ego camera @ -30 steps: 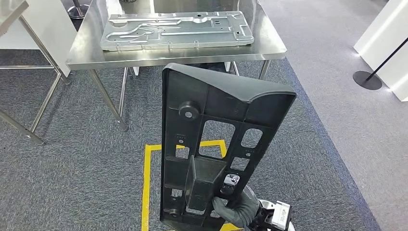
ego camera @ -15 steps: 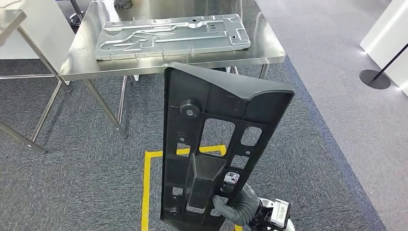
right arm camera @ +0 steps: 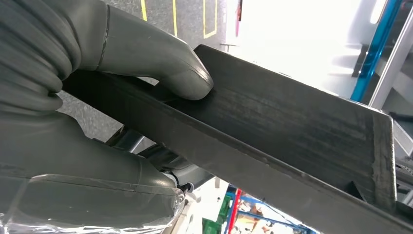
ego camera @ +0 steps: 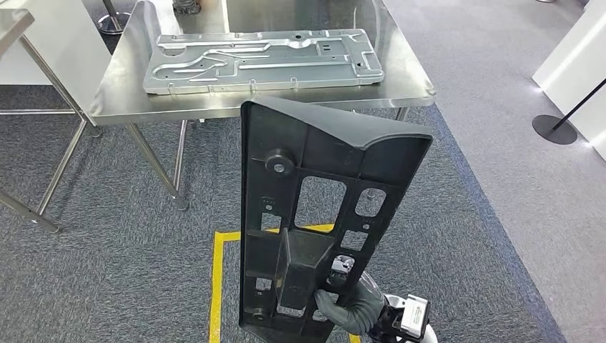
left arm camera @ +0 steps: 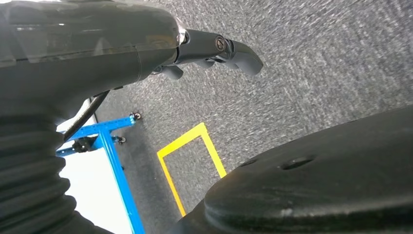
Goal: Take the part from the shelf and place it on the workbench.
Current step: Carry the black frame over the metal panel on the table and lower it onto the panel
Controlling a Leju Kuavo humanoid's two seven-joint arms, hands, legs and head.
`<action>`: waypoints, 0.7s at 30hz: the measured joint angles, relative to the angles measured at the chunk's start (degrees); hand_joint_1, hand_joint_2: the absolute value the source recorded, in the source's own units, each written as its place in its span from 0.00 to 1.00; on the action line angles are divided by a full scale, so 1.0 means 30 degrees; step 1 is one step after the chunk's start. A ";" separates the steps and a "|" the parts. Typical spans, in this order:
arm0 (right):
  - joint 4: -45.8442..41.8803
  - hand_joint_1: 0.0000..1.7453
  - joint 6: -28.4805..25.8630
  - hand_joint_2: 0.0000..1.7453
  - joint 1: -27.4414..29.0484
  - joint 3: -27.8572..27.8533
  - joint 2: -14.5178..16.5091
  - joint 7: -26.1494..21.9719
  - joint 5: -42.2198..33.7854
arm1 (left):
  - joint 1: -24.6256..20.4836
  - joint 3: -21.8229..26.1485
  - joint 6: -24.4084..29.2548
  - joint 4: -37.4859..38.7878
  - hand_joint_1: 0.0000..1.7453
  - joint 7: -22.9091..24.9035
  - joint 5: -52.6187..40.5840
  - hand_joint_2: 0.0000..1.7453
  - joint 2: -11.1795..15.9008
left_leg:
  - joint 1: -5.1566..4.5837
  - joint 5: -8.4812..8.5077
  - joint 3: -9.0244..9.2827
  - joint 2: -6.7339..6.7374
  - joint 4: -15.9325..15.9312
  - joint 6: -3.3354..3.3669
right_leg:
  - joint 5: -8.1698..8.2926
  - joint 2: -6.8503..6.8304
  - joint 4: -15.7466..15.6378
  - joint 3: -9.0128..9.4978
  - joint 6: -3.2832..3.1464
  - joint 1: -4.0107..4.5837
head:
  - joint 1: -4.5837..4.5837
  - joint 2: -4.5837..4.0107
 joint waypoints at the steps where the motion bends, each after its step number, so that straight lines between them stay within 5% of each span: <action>1: 0.0000 1.00 0.0004 1.00 0.0009 0.0000 0.0002 0.0002 0.0000 | 0.0012 0.0000 0.0005 0.0000 0.00 0.0007 0.0005 1.00 -0.0004 | -0.0003 -0.0145 0.0217 -0.0011 -0.0005 -0.0043 | 0.0994 -0.0008 -0.1283 0.0375 -0.0109 0.0015 | 0.0000 0.0000; 2: 0.0009 1.00 0.0007 1.00 0.0005 0.0000 0.0002 0.0002 0.0000 | 0.0030 0.0000 0.0011 0.0002 0.00 0.0022 0.0009 1.00 -0.0011 | 0.0000 -0.0286 0.0405 -0.0012 -0.0021 -0.0101 | 0.1790 -0.0017 -0.2580 0.0819 -0.0238 0.0043 | 0.0000 0.0000; 4: 0.0040 1.00 0.0026 1.00 -0.0004 0.0000 0.0002 0.0000 0.0005 | 0.0055 0.0011 0.0029 0.0004 0.00 0.0051 0.0022 1.00 -0.0020 | 0.0002 -0.0493 0.0606 -0.0014 -0.0072 -0.0289 | 0.2229 -0.0038 -0.4197 0.1301 -0.0470 0.0188 | 0.0011 0.0000; 9: 0.0087 1.00 0.0087 1.00 0.0005 0.0007 0.0004 -0.0006 0.0005 | 0.0059 0.0135 0.0084 0.0005 0.00 0.0062 0.0038 1.00 0.0016 | -0.0024 -0.0787 0.0521 -0.0020 0.0937 -0.0841 | 0.2319 -0.0015 -0.4698 0.1863 -0.0949 0.0081 | 0.0014 0.0000; 13: 0.0098 1.00 0.0086 1.00 0.0071 0.0009 0.0004 -0.0006 0.0007 | -0.0070 0.0248 0.0084 0.0007 0.00 0.0022 0.0056 1.00 0.0031 | 0.0060 -0.2447 -0.2194 0.0024 0.5154 -0.1104 | 0.1986 -0.0026 -0.4739 0.2273 -0.1116 0.0053 | 0.0007 0.0000; 14: 0.0100 1.00 0.0086 1.00 0.0115 0.0014 0.0002 -0.0006 0.0015 | -0.0097 0.0275 0.0084 0.0007 0.00 0.0005 0.0071 1.00 0.0031 | 0.0062 -0.2432 -0.2630 0.0028 0.5504 -0.1126 | 0.1881 -0.0019 -0.4737 0.2382 -0.1115 0.0054 | 0.0007 0.0000; 15: 0.0102 1.00 0.0082 1.00 0.0150 0.0024 0.0002 -0.0006 0.0026 | -0.0109 0.0290 0.0084 0.0007 0.00 -0.0009 0.0080 1.00 0.0031 | 0.0063 -0.1976 -0.2696 0.0031 0.5132 -0.1119 | 0.1769 -0.0006 -0.4736 0.2532 -0.1104 0.0054 | 0.0007 0.0000; 18: 0.0100 1.00 0.0035 1.00 0.0192 0.0086 0.0005 -0.0006 0.0077 | -0.0059 0.0299 0.0082 0.0007 0.00 -0.0005 0.0087 1.00 0.0038 | 0.0002 0.0232 -0.1543 0.0088 0.1522 -0.0928 | 0.1390 0.0043 -0.4733 0.3056 -0.0955 0.0072 | 0.0009 0.0000; 21: 0.0058 1.00 -0.0026 1.00 0.0259 0.0144 0.0026 -0.0004 0.0192 | -0.0029 0.0301 0.0069 0.0007 0.00 -0.0009 0.0071 1.00 0.0038 | -0.0134 0.0225 -0.1141 0.0097 0.0419 -0.0534 | 0.1222 0.0096 -0.4627 0.3233 -0.0568 0.0129 | 0.0009 0.0000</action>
